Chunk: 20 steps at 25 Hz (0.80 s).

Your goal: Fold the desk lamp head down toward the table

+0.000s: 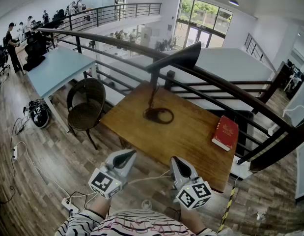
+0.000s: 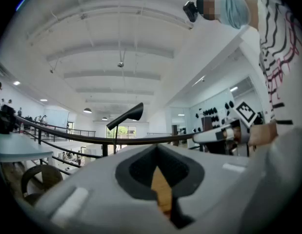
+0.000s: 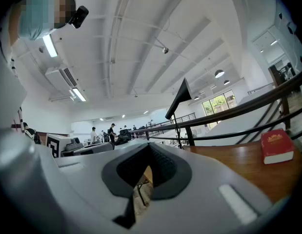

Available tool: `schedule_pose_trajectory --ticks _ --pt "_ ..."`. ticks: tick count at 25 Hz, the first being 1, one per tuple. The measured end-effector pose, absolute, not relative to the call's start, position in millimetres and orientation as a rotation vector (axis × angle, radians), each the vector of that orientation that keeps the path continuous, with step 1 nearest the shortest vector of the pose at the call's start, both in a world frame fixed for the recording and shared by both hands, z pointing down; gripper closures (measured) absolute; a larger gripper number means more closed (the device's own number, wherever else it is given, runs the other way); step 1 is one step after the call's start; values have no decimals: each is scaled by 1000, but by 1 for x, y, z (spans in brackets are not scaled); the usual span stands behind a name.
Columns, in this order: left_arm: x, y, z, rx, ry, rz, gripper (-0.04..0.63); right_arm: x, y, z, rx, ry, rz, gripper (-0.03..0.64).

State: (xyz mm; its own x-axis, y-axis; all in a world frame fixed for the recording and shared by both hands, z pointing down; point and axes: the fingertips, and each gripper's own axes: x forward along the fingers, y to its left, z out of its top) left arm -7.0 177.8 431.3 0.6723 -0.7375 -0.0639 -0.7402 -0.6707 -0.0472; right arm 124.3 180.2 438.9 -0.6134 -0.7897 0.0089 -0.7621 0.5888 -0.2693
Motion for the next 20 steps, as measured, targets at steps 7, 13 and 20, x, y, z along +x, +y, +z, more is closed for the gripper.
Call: schedule_pose_trajectory --ticks 7,13,20 --pt "1 162 431 -2807 1246 69 594 127 165 439 -1302 2719 -364 617" --pt "14 138 435 -2796 1254 92 592 140 139 439 -1285 2696 -387 615" --pt "28 122 441 -2777 1325 114 480 157 120 444 -1293 2735 -381 486"
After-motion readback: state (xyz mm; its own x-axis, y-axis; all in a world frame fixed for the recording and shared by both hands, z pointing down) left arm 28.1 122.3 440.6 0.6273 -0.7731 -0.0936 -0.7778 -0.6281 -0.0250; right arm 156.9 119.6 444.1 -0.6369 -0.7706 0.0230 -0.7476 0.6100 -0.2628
